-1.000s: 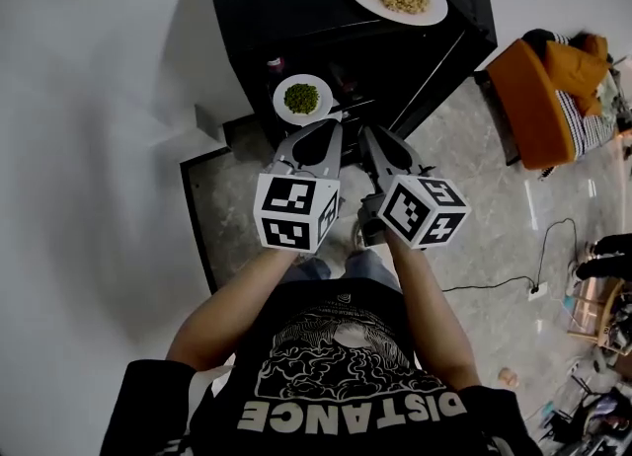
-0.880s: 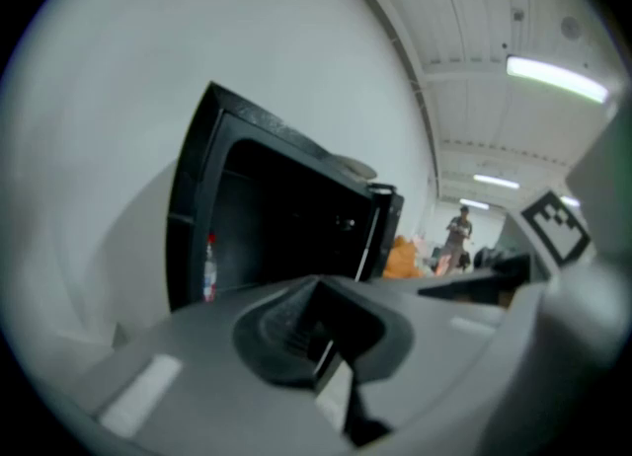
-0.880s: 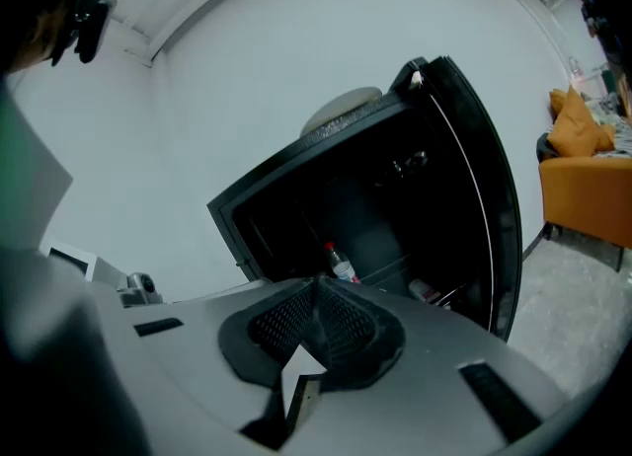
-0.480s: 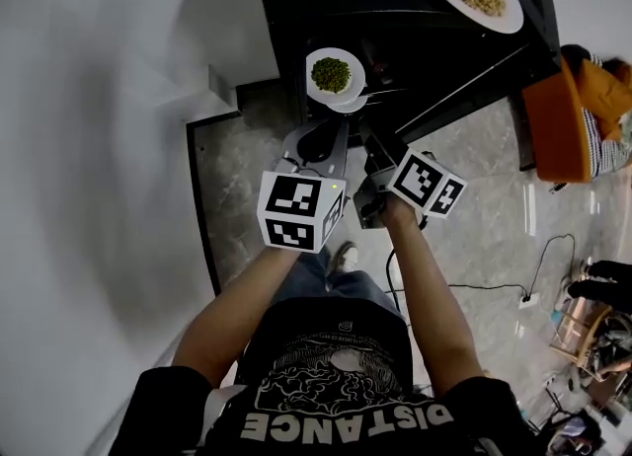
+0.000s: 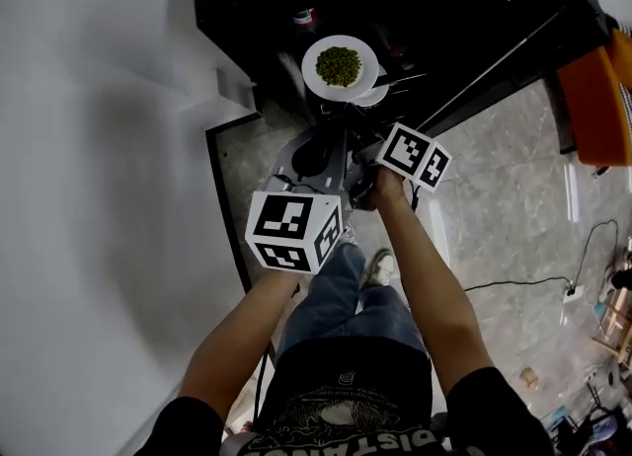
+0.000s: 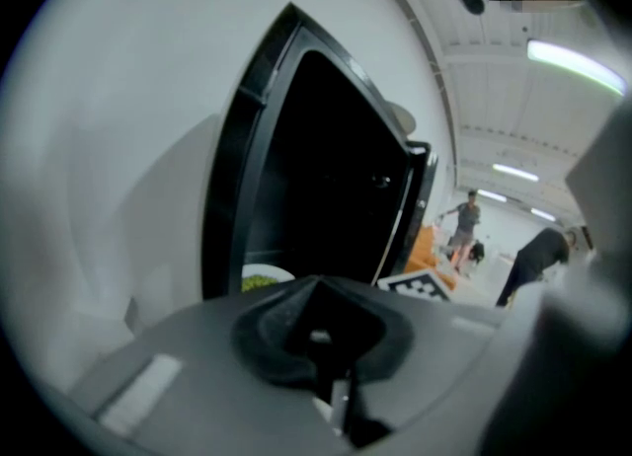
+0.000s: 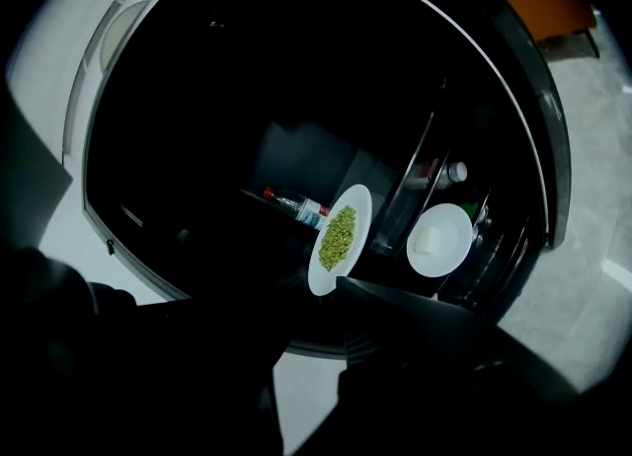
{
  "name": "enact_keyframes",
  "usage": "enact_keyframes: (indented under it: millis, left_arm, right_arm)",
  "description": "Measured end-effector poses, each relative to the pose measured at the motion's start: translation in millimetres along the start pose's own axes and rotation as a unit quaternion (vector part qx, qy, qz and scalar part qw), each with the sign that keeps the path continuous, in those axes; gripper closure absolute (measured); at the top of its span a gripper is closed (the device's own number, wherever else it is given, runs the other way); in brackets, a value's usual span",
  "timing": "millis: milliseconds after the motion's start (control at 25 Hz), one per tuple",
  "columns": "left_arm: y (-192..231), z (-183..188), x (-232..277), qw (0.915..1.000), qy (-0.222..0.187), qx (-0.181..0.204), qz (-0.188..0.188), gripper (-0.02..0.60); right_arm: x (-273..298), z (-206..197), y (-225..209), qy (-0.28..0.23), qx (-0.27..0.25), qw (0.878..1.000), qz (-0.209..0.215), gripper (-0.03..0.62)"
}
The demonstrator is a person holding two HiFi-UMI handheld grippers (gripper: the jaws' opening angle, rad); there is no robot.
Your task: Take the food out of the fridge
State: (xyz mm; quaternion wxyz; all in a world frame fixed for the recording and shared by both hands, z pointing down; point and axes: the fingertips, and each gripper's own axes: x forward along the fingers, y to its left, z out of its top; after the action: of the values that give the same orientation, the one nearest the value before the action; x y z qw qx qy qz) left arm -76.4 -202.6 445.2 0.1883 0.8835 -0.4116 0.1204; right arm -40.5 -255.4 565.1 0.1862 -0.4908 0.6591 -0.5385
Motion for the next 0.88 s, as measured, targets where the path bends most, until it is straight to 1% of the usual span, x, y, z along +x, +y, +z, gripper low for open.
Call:
enact_keyframes:
  millis: [200,280,440,560,640,720,880]
  left_arm:
    - [1,-12,6,0.9997,0.016,0.016,-0.002,0.578]
    - [2,-13,6,0.9995,0.021,0.024,-0.005,0.578]
    - [7,-19,7,0.9992,0.032,0.025,-0.001,0.578]
    - [10,-22,6,0.9991,0.036,0.024,0.001,0.578]
    - [11,-20,4,0.9991,0.036,0.021,0.002,0.578]
    - [12,-16,3,0.9992,0.035,0.018,0.004,0.578]
    - [11,-9,0,0.9994,0.028,0.019,0.006,0.579]
  right_arm:
    - [17,6,-21,-0.019,0.058,0.998,0.012,0.511]
    - [22,10,-24,-0.032,0.089,0.995,0.021,0.51]
    - [30,17,-31,-0.043,0.151,0.987,0.032,0.512]
    - [32,17,-37,-0.043,0.194,0.98,0.032,0.572]
    - [31,15,-38,-0.041,0.223,0.973,0.043,0.582]
    - [30,16,-36,-0.038,0.232,0.971,0.051,0.584]
    - [19,18,-27,-0.034,0.224,0.972,0.055,0.585]
